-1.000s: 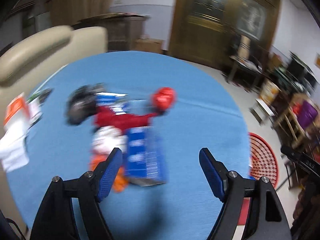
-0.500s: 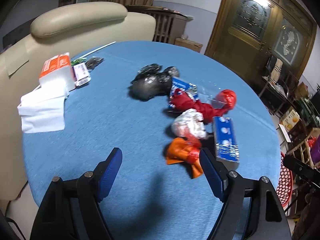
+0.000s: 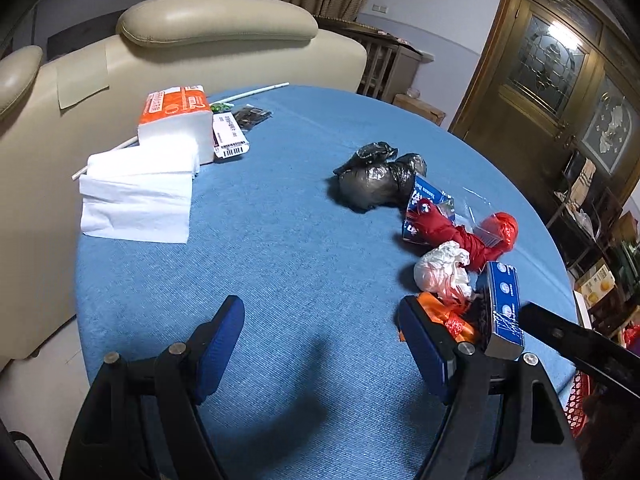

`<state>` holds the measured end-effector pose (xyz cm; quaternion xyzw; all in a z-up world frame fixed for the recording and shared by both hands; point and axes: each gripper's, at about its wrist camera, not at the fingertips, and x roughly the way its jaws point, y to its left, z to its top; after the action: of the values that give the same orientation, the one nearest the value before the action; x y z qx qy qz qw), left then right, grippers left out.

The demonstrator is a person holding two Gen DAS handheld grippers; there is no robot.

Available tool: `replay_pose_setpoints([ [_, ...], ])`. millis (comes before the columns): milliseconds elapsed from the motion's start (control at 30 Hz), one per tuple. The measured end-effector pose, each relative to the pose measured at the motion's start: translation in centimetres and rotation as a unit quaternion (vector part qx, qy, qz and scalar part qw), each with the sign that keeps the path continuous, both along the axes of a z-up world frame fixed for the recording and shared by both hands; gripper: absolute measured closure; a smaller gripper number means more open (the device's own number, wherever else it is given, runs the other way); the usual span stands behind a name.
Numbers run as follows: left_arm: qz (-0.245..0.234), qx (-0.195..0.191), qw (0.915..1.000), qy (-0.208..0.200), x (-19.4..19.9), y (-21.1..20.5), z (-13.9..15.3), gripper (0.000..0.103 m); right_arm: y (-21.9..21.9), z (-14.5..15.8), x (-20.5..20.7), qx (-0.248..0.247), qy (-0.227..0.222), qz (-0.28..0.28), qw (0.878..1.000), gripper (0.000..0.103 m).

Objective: Collect trash
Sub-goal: 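Grasp the blue printed carton with the right gripper and lift it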

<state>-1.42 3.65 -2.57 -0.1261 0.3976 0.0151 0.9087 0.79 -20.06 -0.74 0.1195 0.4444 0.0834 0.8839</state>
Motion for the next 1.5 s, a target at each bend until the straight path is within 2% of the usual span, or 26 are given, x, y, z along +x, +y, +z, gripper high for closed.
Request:
replay_pose_setpoints([
  [200, -0.001, 0.000, 1.0000, 0.001, 0.0, 0.0, 0.2, 0.023, 1.6, -1.9, 1.8, -0.023, 0.016, -0.001, 1.000, 0.024],
  [400, -0.010, 0.002, 0.9999, 0.003, 0.4, -1.1, 0.2, 0.023, -0.9, -2.8, 1.0, -0.003, 0.027, -0.036, 0.999, 0.025],
  [433, -0.013, 0.003, 0.9999, 0.004, 0.5, -1.4, 0.1, 0.023, -1.1, -2.8, 0.7, -0.001, 0.024, -0.040, 0.999, 0.027],
  [467, -0.018, 0.003, 0.9998, 0.005, 0.5, -1.8, 0.1, 0.023, -1.8, -2.9, 0.4, 0.002, 0.021, -0.044, 0.999, 0.038],
  [533, -0.029, 0.007, 0.9995, 0.006, 0.7, -2.8, 0.1, 0.023, -2.4, -2.8, 0.3, 0.007, 0.019, -0.047, 0.999, 0.041],
  [767, -0.054, 0.025, 0.9982, 0.010, 0.9, -5.1, 0.4, 0.023, -2.9, -3.0, 0.8, 0.017, 0.017, -0.036, 0.999, 0.039],
  [900, -0.055, 0.027, 0.9980, 0.018, 1.2, -5.7, 0.1, 0.023, -3.2, -2.7, 0.7, 0.018, 0.009, -0.034, 0.999, 0.043],
  [1000, -0.058, 0.026, 0.9976, 0.029, 1.5, -6.3, -0.4, 0.023, -3.9, -2.5, 0.4, 0.016, 0.010, -0.037, 0.999, 0.043],
  [1167, -0.059, 0.026, 0.9971, 0.040, 2.1, -7.1, -1.0, 0.023, -5.8, -2.4, -0.3, 0.010, 0.006, -0.065, 0.998, 0.035],
  [1267, -0.062, 0.028, 0.9968, 0.042, 2.3, -7.5, -1.1, 0.023, -6.9, -2.6, -0.2, 0.015, 0.006, -0.077, 0.997, 0.035],
  [1367, -0.064, 0.031, 0.9966, 0.042, 2.3, -7.7, -1.1, 0.023, -6.9, -3.0, 0.2, 0.019, 0.007, -0.067, 0.998, 0.035],
  [1500, -0.064, 0.033, 0.9963, 0.046, 2.2, -7.7, -1.2, 0.023, -6.1, -3.2, 0.9, 0.000, -0.004, -0.049, 0.999, 0.035],
])
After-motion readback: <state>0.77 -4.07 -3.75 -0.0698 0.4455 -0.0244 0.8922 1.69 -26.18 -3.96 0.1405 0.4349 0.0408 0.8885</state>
